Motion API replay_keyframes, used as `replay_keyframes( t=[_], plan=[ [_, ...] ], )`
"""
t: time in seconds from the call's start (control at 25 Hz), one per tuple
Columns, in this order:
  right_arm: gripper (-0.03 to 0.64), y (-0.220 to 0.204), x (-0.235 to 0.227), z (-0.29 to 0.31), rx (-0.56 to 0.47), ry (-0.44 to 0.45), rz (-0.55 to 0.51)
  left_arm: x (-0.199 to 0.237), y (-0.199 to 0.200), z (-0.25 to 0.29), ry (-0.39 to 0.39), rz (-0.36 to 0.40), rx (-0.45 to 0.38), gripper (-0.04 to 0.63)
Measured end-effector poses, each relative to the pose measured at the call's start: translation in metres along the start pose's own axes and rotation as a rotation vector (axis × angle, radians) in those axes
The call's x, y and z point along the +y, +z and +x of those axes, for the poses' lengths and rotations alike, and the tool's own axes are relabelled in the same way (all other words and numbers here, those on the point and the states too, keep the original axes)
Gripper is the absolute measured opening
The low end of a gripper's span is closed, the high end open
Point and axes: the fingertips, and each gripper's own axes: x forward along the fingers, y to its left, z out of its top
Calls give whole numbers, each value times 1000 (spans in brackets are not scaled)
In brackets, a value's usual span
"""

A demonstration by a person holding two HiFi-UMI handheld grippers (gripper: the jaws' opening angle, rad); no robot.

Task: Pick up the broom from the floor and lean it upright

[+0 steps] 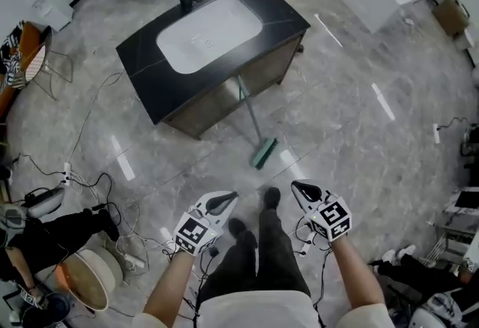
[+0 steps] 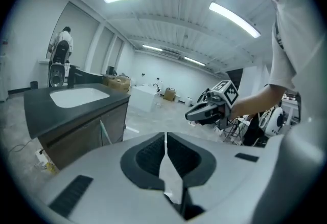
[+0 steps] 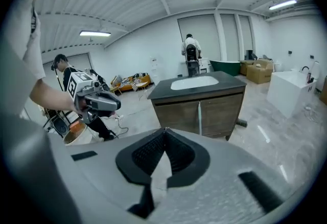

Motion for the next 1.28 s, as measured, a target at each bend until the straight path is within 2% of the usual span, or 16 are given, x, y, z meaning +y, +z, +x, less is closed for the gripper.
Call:
replay_keyframes(
  t=[0.24,0.44,0.84,1.28],
  plan=[
    [0,59,46,-98,-74,-62,-1,-67,69,-63,20,-35,-66,14],
    [0,87,68,-160,-148,-56,7,-114,87,-89,91,-58,-98,14],
    [0,79,73,-257,-217,-17,-58,-213,116,-112,243,-92,-234,14],
    [0,69,86,-313,-300,8,-113,-259,113,-130,311,-92,-283,14]
  ],
)
